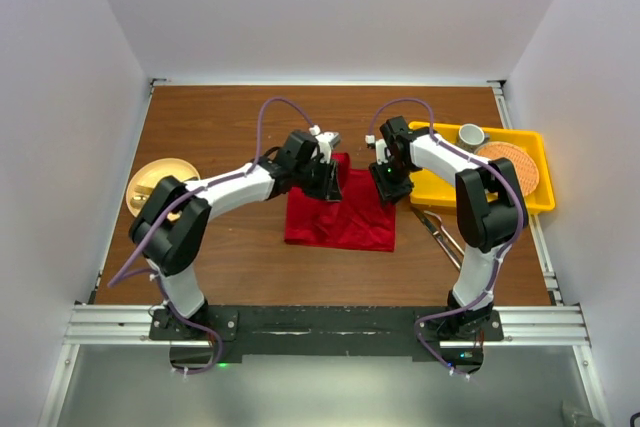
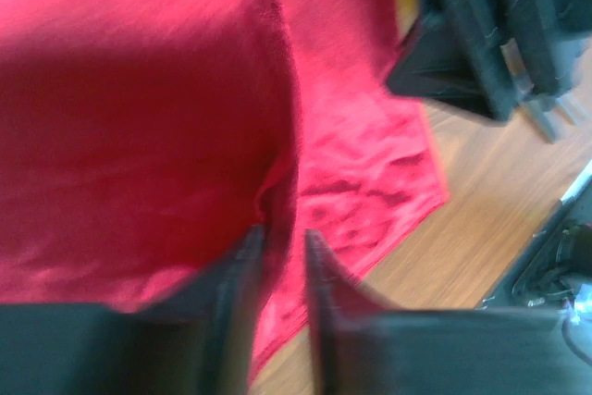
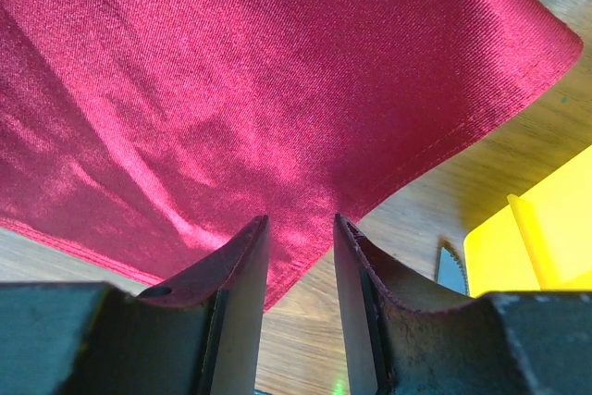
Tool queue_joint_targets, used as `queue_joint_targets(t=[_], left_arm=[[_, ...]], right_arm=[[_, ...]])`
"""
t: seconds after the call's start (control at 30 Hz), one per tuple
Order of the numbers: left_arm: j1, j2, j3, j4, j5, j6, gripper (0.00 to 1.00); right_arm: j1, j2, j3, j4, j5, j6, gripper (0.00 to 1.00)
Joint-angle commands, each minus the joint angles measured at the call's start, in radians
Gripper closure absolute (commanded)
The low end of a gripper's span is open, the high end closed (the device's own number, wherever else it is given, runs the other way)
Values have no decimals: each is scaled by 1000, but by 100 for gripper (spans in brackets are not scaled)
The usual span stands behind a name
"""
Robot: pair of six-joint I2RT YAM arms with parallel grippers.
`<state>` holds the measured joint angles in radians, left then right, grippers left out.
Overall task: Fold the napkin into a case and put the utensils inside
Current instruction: Fold the rectangle-folded napkin at the center of the board.
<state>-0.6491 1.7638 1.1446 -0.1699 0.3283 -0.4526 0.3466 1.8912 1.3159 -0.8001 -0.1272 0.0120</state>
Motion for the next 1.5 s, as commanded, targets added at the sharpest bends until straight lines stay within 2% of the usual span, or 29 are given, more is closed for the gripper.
queue_joint_targets(t=[0.0, 0.1, 0.17, 0.23, 0.27, 0.37, 0.67, 0.87, 0.97, 1.03, 1.1, 1.23, 1.37, 1.47], left_arm=[[9, -44, 47, 156, 52, -78, 50], [57, -154, -23, 130, 74, -58, 41], [135, -217, -71, 98, 75, -48, 40], [201, -268, -111, 32, 8, -14, 39], [218, -268, -115, -47, -11, 35, 39], [270, -239, -158, -106, -14, 64, 41], [276, -109, -192, -8, 48, 51, 48], [276, -17, -194, 12, 78, 9, 56], [276, 11, -181, -9, 90, 26, 67], [278, 17, -164, -45, 91, 63, 85], [293, 10, -145, -115, 78, 132, 100], [341, -15, -103, -246, 40, 323, 100], [394, 32, 1, -384, -21, 641, 100], [431, 107, 105, -396, -89, 891, 100]], right_arm=[[-3, -15, 28, 4, -40, 14, 61], [-1, -20, 39, 1, -46, 11, 61], [-1, -24, 45, -4, -55, 11, 61], [-3, -37, 48, -2, -69, 11, 61], [-3, -38, 49, -2, -77, 9, 61], [-1, -46, 52, 1, -95, 8, 60], [-3, -76, 52, -4, -150, 2, 60], [-1, -96, 54, -8, -154, -6, 60], [-3, -106, 55, -5, -158, -39, 60], [-1, -113, 60, -7, -161, -46, 60], [-3, -118, 62, -5, -169, -56, 60], [-1, -130, 62, -2, -199, -75, 59], [-1, -126, 62, 9, -213, -89, 55], [-1, -104, 74, 22, -219, -89, 50]])
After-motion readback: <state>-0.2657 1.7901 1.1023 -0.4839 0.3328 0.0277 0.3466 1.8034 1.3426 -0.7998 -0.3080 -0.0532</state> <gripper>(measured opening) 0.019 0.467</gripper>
